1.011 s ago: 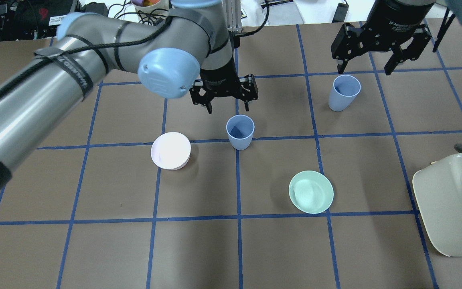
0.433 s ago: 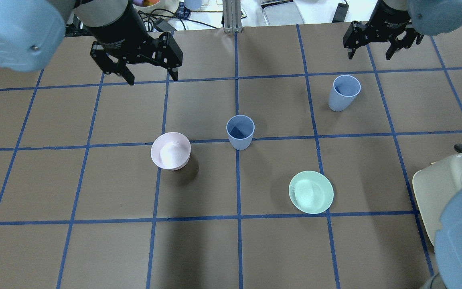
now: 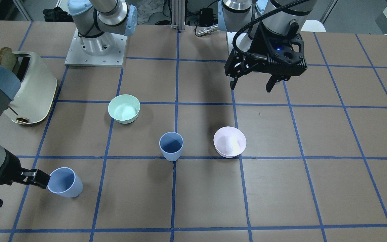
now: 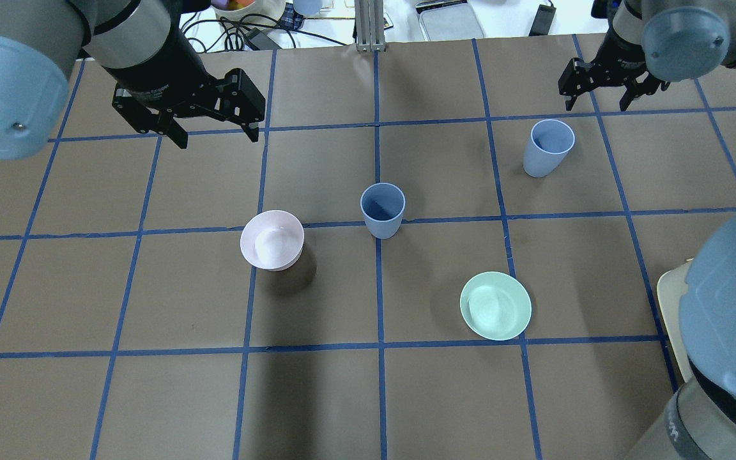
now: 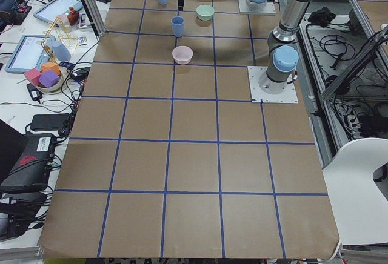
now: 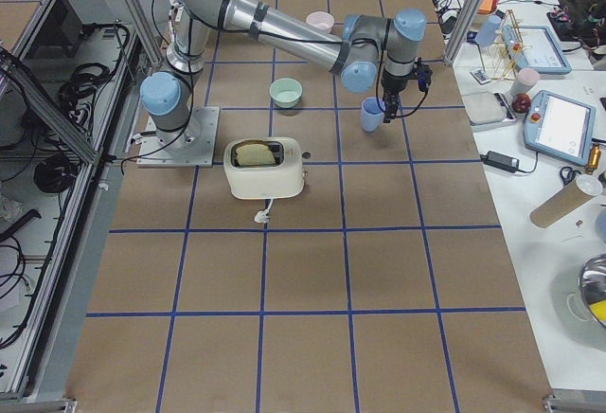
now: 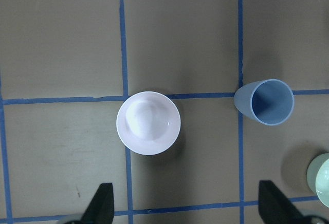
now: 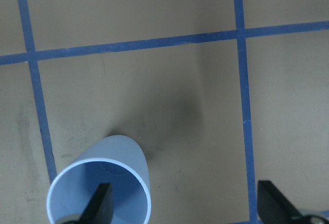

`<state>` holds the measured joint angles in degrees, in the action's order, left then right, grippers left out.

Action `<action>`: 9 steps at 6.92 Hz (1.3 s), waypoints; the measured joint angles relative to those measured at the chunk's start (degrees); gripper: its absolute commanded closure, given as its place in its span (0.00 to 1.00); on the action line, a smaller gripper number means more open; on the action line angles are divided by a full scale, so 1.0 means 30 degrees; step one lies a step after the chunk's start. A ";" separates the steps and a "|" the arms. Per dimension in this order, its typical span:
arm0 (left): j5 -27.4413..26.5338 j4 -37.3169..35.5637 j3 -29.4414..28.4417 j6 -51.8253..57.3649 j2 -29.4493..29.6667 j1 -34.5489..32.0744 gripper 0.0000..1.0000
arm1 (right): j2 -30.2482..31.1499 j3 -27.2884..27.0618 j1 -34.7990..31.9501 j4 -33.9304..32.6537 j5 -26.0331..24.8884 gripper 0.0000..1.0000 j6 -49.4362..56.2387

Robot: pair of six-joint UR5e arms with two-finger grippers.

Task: Stack blue cups with both arms

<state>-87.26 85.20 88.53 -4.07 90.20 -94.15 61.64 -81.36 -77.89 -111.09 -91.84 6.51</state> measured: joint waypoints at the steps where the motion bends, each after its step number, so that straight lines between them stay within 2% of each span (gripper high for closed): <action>1: -0.0508 -0.0121 -0.0009 0.0007 -0.0004 0.0021 0.00 | -0.0172 -0.0156 0.0022 -0.0188 0.0123 0.04 0.0060; 2: -0.0700 -0.0137 -0.0023 0.0009 -0.0017 0.0029 0.00 | -0.0318 -0.0268 0.0029 -0.0335 0.0372 0.10 0.0171; 3: -0.0724 -0.0110 -0.0030 0.0003 -0.0027 0.0035 0.00 | -0.0426 -0.0519 0.0034 -0.0397 0.0599 0.24 0.0371; 4: -0.0717 -0.0101 -0.0035 -0.0010 -0.0032 0.0032 0.00 | -0.0471 -0.0947 0.0034 -0.0673 0.0690 0.48 0.0509; 5: -0.0712 -0.0092 -0.0036 -0.0016 -0.0031 0.0020 0.00 | -0.0499 -0.1232 0.0035 -0.1004 0.0754 0.81 0.0560; 6: -0.0710 -0.0081 -0.0037 -0.0017 -0.0019 0.0011 0.00 | -0.0512 -0.1456 0.0035 -0.1143 0.0847 0.99 0.0577; 9: -0.0795 -0.0070 -0.0028 -0.0019 -0.0025 0.0007 0.00 | -0.0373 -0.1669 -0.0031 -0.1362 0.1117 1.00 0.0911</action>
<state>-89.64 84.99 88.45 -4.13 90.12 -94.13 60.52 -86.37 -77.98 -115.18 -88.49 9.24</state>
